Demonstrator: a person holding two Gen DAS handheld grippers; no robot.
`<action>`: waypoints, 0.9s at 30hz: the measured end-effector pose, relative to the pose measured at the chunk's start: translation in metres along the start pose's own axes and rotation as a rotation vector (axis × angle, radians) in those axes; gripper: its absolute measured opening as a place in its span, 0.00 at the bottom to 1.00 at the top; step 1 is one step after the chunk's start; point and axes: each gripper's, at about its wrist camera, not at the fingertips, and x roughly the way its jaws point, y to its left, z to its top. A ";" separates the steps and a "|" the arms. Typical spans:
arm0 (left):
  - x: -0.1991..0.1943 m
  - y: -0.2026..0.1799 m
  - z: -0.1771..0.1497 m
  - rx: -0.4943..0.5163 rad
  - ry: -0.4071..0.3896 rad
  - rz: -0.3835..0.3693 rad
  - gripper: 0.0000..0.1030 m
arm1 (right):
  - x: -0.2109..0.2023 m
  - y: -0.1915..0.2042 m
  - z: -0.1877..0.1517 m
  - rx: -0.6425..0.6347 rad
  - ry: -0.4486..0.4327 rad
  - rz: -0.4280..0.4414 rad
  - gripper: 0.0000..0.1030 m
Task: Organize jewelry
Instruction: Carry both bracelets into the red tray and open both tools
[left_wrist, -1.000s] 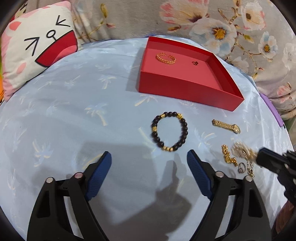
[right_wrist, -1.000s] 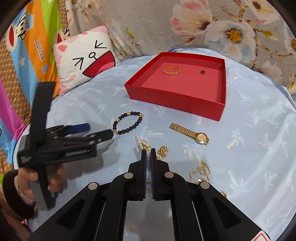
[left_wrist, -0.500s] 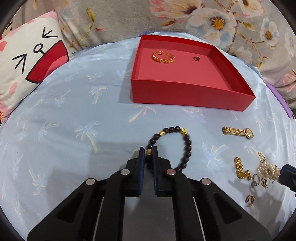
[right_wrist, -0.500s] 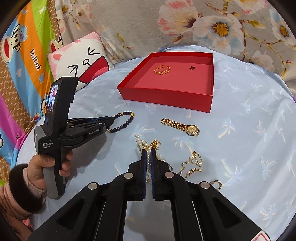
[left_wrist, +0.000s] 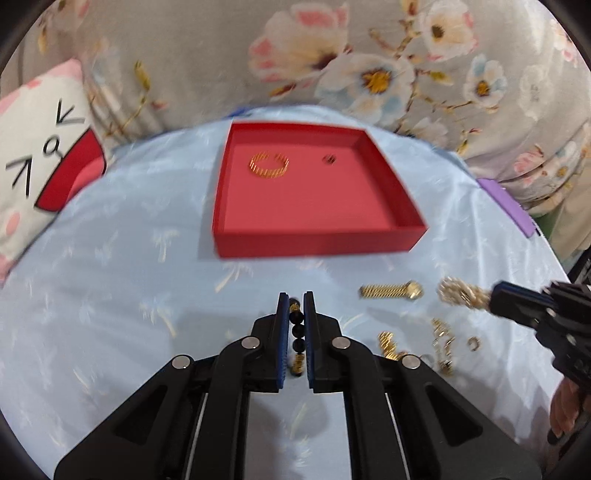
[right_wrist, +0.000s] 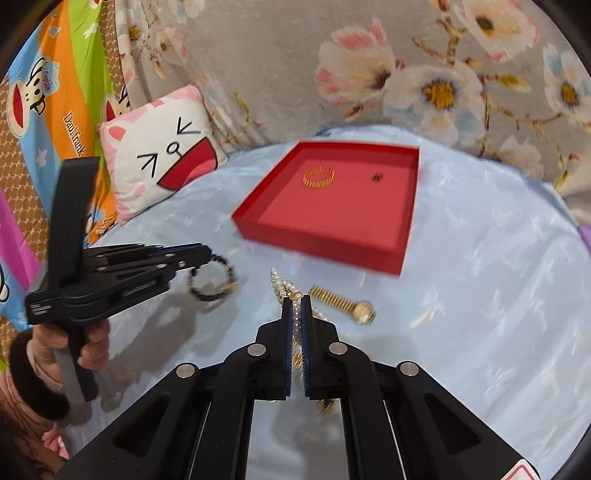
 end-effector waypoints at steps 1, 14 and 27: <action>-0.005 -0.003 0.009 0.011 -0.017 -0.003 0.07 | -0.001 -0.002 0.009 -0.007 -0.013 -0.011 0.04; 0.066 0.022 0.125 -0.154 -0.123 -0.108 0.07 | 0.109 -0.072 0.107 0.134 -0.027 -0.097 0.04; 0.165 0.050 0.113 -0.130 0.043 0.091 0.08 | 0.192 -0.093 0.105 0.157 0.109 -0.176 0.04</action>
